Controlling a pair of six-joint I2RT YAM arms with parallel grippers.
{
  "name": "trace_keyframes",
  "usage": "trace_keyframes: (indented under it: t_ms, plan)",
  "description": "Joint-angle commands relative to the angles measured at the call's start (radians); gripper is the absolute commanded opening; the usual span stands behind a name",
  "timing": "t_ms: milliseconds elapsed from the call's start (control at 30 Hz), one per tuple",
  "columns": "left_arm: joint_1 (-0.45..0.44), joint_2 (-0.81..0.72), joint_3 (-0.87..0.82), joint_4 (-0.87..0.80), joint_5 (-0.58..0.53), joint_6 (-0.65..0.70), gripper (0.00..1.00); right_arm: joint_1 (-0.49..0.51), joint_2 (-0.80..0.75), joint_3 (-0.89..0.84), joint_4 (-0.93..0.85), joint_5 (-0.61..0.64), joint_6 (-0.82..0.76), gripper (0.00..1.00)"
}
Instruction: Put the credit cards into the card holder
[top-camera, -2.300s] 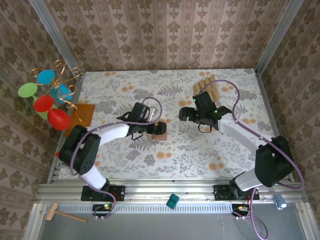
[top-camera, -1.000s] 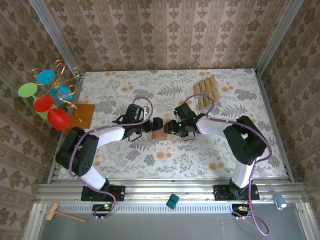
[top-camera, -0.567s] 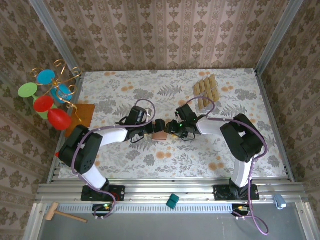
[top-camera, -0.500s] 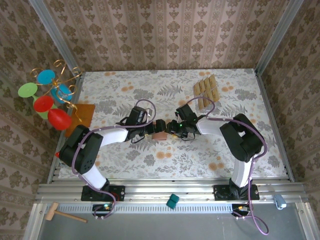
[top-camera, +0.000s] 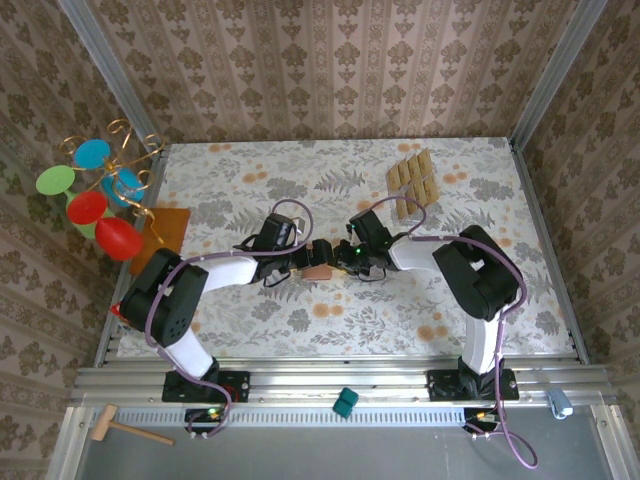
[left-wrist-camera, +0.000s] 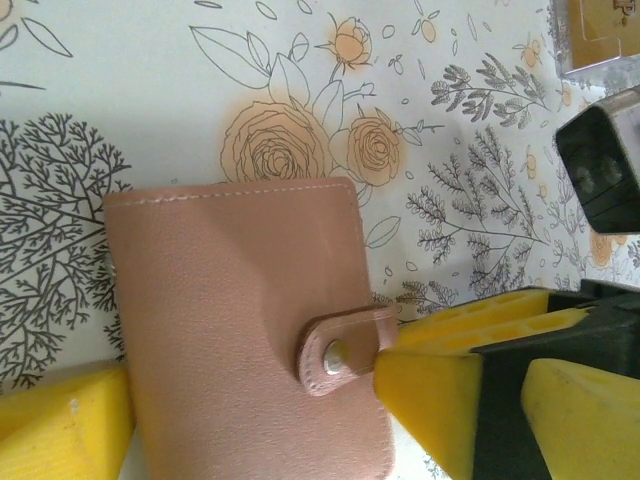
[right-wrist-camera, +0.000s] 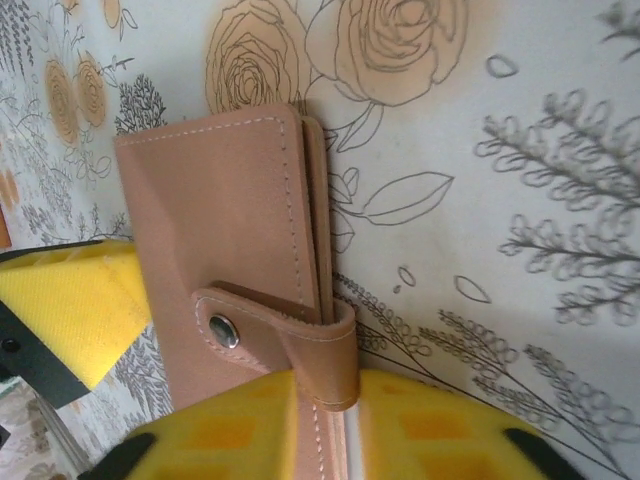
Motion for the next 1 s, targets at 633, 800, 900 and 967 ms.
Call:
trace_keyframes:
  t_ms: [633,800,900,967]
  plan:
    - [0.073,-0.094,0.071,-0.065,0.013,0.0,1.0,0.014,-0.125,-0.108,0.079,-0.025,0.025,0.0]
    - [0.125,-0.127,0.074,-0.149,0.016,0.055,1.0,-0.001,-0.174,-0.113,0.05,-0.015,0.008,0.0]
    - [0.147,-0.137,0.06,-0.171,0.028,0.079,1.0,-0.012,-0.19,-0.111,0.034,-0.017,-0.004,0.0]
    - [0.188,-0.134,0.051,-0.173,0.056,0.087,1.0,-0.018,-0.197,-0.113,0.034,-0.023,-0.008,0.0]
